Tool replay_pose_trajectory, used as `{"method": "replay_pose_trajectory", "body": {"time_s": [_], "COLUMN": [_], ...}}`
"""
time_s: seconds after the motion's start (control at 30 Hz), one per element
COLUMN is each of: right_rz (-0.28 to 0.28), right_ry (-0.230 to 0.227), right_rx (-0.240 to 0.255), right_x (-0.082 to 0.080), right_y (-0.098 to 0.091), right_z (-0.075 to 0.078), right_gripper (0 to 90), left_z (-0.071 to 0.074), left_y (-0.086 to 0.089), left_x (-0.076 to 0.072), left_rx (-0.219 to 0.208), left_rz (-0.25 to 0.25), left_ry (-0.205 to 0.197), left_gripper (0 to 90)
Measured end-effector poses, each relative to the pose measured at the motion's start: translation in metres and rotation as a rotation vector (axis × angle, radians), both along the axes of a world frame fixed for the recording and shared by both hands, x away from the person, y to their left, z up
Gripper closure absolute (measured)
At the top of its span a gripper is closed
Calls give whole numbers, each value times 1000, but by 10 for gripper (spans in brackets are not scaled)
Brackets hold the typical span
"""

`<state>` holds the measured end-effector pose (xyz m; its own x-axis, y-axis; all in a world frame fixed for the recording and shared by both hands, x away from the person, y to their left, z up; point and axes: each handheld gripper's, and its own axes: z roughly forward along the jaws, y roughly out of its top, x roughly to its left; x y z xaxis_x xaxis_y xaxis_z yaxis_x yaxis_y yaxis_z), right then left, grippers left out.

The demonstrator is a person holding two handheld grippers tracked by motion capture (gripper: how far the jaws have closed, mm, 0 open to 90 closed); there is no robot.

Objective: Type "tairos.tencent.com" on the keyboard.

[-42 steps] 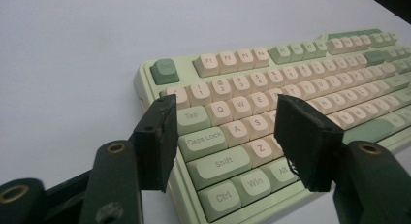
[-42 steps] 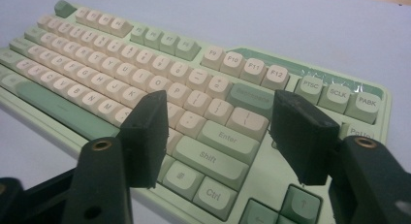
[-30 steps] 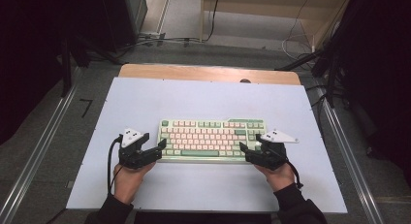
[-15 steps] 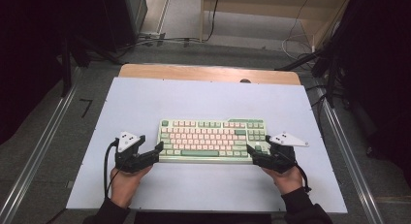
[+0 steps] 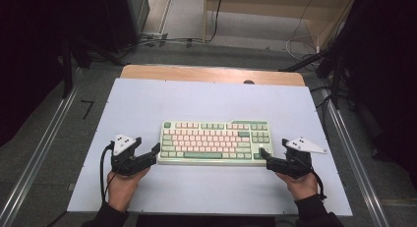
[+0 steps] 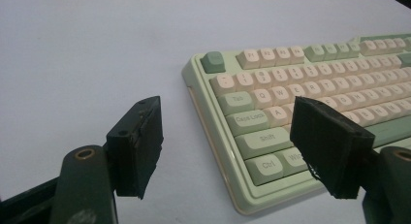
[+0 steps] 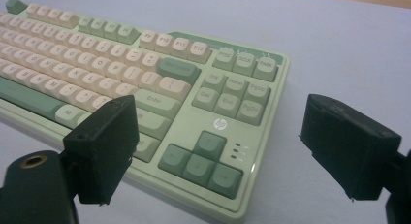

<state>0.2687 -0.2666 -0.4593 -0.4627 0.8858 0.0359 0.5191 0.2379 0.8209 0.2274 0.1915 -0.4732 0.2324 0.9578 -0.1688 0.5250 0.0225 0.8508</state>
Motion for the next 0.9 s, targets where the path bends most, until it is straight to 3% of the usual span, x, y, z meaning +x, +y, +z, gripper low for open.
{"method": "replay_pose_trajectory", "body": {"time_s": [0.9], "right_rz": [-98], "right_ry": [3], "right_rx": [12], "right_x": [-12], "right_y": [-45], "right_z": [-3], "right_gripper": [112], "left_z": [-9], "left_y": [19], "left_x": [5], "left_rx": [19], "left_rz": [98], "left_ry": [11], "left_gripper": [284]}}
